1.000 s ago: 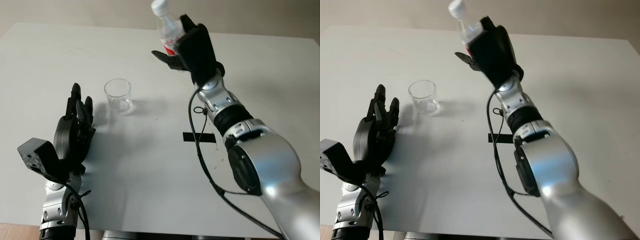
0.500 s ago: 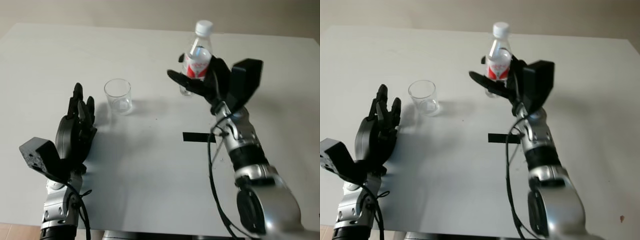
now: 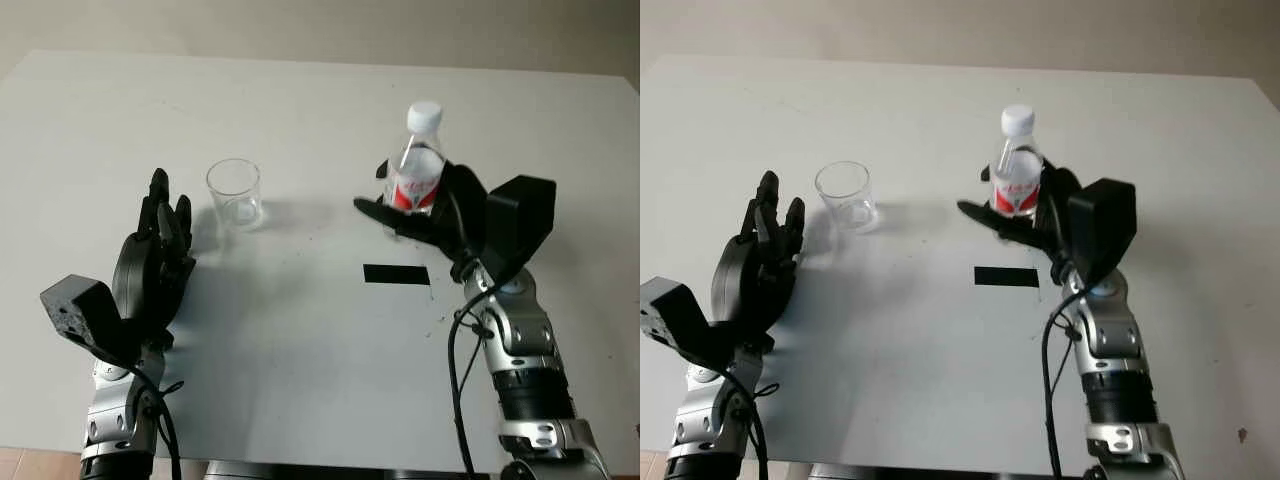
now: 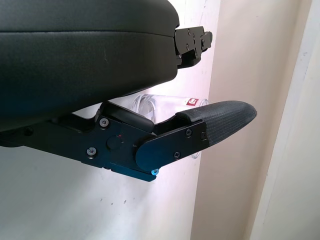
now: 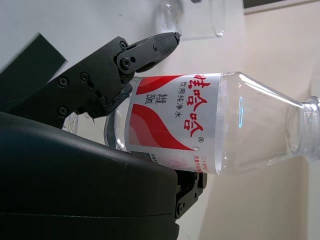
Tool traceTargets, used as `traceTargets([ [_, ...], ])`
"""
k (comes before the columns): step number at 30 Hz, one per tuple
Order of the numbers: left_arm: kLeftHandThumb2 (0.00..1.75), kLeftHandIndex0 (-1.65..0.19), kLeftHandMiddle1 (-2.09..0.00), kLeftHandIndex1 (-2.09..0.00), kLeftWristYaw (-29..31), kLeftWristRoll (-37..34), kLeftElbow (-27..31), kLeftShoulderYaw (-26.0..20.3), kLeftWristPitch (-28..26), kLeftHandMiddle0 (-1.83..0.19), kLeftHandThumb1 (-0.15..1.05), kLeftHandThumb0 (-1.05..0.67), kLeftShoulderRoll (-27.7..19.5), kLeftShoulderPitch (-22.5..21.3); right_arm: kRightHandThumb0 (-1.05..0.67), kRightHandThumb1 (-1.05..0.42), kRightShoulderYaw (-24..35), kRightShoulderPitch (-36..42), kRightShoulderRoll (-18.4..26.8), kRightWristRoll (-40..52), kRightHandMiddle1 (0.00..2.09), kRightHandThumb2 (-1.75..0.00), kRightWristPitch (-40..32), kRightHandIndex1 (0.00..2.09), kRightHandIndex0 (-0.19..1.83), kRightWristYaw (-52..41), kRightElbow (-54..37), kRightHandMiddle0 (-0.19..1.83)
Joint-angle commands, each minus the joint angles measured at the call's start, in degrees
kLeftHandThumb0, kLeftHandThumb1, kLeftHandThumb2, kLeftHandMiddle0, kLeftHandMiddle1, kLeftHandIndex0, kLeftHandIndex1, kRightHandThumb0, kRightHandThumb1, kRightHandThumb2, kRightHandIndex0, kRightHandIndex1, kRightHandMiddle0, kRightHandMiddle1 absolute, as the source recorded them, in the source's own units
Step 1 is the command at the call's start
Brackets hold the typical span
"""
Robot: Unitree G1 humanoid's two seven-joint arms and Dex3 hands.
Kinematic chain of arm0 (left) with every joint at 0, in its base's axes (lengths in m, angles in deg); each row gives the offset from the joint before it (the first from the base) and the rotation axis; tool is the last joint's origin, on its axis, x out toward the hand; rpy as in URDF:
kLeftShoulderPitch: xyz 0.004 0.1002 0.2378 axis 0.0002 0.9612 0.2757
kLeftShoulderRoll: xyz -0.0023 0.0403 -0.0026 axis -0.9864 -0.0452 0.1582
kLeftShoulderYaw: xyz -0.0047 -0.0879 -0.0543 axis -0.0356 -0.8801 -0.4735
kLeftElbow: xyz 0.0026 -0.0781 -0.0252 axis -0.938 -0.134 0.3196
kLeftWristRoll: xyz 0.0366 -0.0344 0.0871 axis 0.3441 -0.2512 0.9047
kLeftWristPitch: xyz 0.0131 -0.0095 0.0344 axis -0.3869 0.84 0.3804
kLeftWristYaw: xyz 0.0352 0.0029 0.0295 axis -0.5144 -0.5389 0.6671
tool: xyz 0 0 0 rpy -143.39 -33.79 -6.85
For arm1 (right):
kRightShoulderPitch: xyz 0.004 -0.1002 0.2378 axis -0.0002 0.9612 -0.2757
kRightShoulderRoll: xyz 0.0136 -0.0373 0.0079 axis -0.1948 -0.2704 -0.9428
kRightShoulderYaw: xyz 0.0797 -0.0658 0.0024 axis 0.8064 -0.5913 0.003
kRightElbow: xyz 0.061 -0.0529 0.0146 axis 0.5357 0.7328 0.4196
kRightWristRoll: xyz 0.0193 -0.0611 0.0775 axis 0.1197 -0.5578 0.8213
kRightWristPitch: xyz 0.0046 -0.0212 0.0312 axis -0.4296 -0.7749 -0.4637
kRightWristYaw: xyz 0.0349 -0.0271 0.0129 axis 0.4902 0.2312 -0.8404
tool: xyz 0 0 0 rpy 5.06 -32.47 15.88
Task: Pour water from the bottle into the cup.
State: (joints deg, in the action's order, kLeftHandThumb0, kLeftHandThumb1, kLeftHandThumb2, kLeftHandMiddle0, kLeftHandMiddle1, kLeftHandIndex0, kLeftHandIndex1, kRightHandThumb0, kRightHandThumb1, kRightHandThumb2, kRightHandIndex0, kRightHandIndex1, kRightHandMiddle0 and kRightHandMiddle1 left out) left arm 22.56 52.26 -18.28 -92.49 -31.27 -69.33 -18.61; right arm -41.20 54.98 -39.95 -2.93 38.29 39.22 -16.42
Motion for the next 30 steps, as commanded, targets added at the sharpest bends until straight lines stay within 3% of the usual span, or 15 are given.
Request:
traceTargets([
  [1,0.77,0.14,-0.05,-0.05,0.57,-0.25,-0.26,0.25,0.07,0.08,1.05,-0.81,-0.07,0.39,-0.20,-1.05,-0.52,0.75,-0.12,-0.02,2.09,-0.26,-0.29,2.09,1.03,-0.21,-1.58,0.52],
  [15,0.76,0.13,-0.06,-0.05,1.05,-0.61,0.66,-0.60,-0.50,0.08,1.05,-0.80,-0.55,1.01,-0.23,-1.05,-1.51,3.18,-2.67,1.00,2.09,-0.25,-3.33,2.09,1.18,0.81,1.77,0.64],
  [30,0.77,0.13,-0.06,-0.06,1.51,-1.04,0.92,-0.73,-1.20,0.07,1.05,-0.80,-1.26,0.72,-0.24,-1.05,-1.44,6.64,-5.22,0.98,2.09,-0.25,-3.19,2.09,1.22,3.13,3.35,0.73],
])
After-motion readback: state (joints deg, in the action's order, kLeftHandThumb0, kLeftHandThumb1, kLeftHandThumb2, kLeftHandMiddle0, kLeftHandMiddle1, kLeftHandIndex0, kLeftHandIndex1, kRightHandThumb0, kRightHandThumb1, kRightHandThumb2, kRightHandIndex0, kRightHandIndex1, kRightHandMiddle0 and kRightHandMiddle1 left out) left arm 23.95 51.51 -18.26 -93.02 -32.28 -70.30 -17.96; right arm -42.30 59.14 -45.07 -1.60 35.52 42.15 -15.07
